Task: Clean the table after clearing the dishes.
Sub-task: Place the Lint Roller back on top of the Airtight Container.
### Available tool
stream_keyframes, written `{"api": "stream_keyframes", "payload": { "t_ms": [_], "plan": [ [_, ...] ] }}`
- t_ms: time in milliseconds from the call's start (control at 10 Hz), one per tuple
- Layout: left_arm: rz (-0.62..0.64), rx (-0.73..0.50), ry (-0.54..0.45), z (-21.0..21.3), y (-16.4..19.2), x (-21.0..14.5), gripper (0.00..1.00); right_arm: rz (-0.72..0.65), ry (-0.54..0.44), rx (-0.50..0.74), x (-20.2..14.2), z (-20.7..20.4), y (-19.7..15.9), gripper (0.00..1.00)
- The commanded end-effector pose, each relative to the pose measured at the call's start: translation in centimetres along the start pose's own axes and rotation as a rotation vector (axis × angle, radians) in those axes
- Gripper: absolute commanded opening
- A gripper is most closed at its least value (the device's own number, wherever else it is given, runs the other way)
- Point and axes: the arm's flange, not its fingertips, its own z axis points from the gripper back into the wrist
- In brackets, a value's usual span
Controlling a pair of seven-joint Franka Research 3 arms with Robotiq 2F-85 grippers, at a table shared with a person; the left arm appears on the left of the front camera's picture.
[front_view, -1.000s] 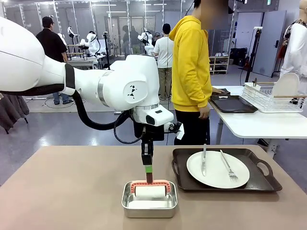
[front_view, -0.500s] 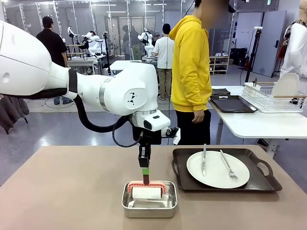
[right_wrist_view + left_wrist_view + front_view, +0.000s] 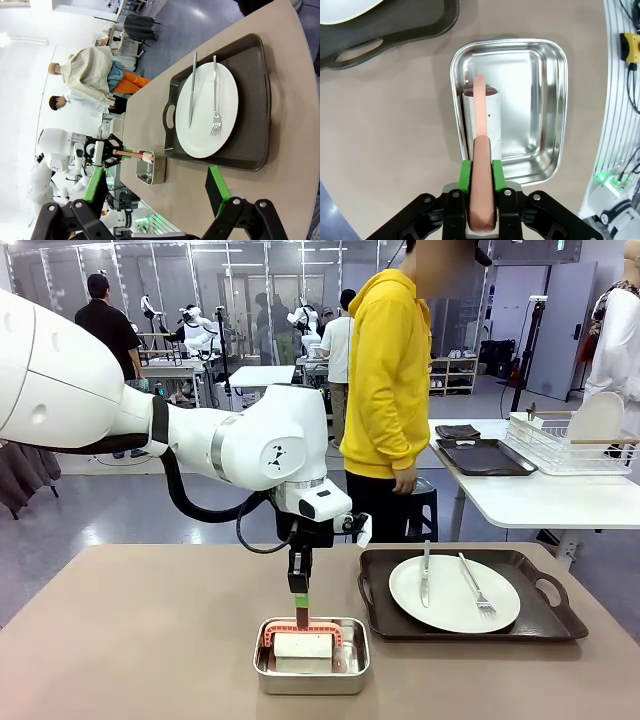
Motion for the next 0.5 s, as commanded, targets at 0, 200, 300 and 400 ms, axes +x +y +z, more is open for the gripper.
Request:
{"api": "stream_keyframes", "payload": {
  "t_ms": [0, 200, 300, 400],
  "plan": [
    [-0.005, -0.013, 0.007, -1.2, 0.86, -0.54, 0.21, 0.005, -0.003, 0.003, -0.09, 0.1, 0.26, 1.0],
    [0.003, -0.015, 0.009, -1.26, 1.15, -0.56, 0.21, 0.005, -0.003, 0.003, -0.09, 0.1, 0.26, 1.0],
    [0.005, -0.017, 0.006, -0.99, 1.17, -0.56, 0.31, 0.005, -0.003, 0.003, -0.09, 0.1, 0.26, 1.0],
    [0.004, -0.008, 0.003, -0.63, 1.06, -0.53, 0.33, 0.005, -0.003, 0.003, -0.09, 0.1, 0.26, 1.0]
  ]
}}
